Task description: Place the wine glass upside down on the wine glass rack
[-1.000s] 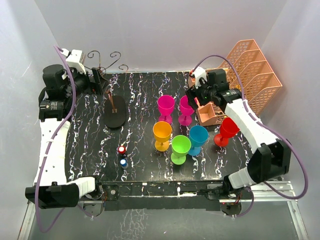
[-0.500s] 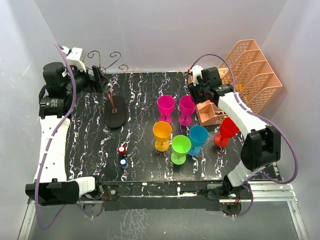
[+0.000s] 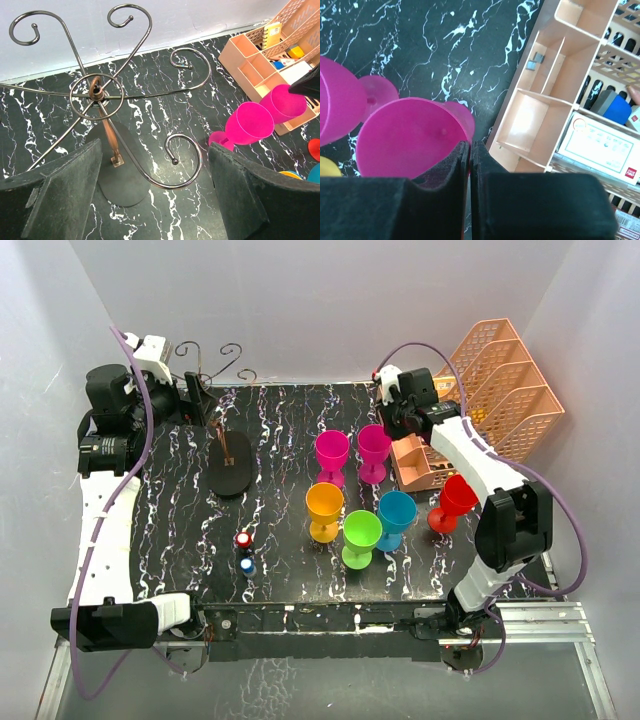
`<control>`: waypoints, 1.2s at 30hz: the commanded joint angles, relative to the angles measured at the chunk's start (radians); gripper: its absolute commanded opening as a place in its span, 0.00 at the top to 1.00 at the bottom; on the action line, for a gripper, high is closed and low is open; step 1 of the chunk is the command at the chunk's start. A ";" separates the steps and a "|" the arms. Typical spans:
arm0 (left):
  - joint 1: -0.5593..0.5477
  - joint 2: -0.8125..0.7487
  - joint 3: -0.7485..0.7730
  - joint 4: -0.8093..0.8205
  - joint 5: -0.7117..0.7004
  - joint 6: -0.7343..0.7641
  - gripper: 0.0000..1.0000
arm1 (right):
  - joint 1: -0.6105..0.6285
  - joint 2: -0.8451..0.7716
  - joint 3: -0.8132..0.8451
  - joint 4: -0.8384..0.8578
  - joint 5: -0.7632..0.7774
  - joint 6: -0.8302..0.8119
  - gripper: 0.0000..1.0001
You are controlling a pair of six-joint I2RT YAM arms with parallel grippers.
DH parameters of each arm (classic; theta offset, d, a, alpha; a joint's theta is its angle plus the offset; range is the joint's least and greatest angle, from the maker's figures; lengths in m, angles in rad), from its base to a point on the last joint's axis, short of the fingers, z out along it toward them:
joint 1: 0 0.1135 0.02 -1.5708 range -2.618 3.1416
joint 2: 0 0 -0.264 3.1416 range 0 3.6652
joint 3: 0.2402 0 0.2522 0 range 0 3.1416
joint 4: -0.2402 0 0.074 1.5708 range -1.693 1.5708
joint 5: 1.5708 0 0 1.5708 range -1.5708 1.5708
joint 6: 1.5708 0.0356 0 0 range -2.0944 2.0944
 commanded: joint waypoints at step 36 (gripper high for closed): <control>-0.234 0.245 0.221 0.231 0.235 -0.503 0.21 | 0.004 -0.069 0.607 0.254 -0.514 0.427 0.92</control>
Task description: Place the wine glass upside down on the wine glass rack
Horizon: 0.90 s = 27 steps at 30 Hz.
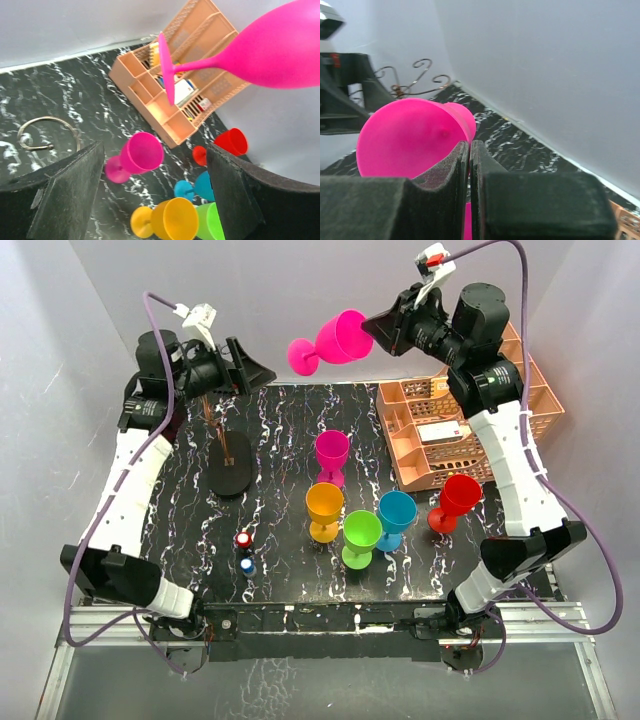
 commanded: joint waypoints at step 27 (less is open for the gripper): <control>-0.064 0.050 0.004 0.141 0.093 -0.203 0.81 | 0.004 -0.026 -0.087 0.147 -0.209 0.134 0.92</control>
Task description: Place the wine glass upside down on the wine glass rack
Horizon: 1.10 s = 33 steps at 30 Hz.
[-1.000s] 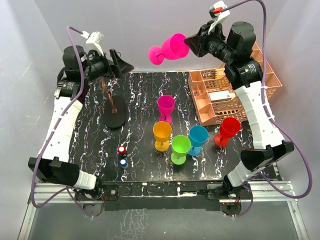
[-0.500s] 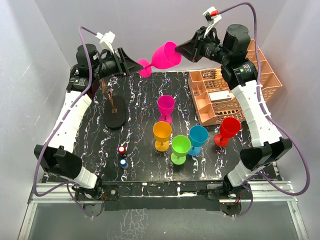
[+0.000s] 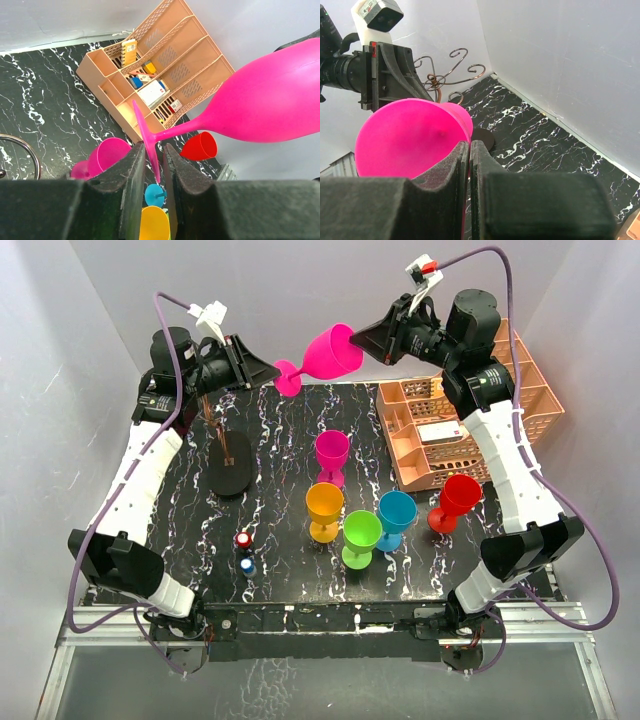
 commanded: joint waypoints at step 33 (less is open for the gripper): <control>-0.006 -0.053 -0.006 -0.008 -0.025 0.062 1.00 | 0.006 -0.049 -0.049 0.074 -0.031 -0.039 0.66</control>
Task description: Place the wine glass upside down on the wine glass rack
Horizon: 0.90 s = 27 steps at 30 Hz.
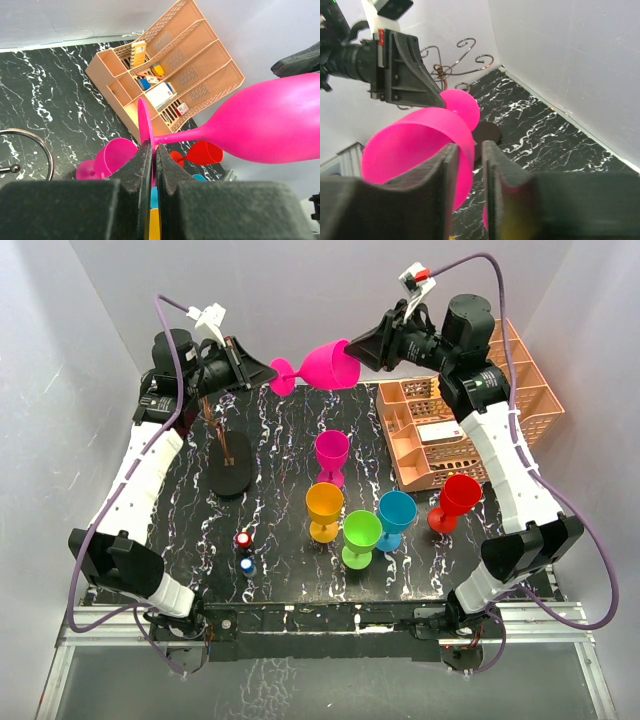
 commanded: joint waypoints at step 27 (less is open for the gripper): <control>0.226 -0.172 0.379 -0.246 -0.997 0.854 1.00 | 0.000 -0.115 -0.070 -0.113 0.372 -0.388 0.20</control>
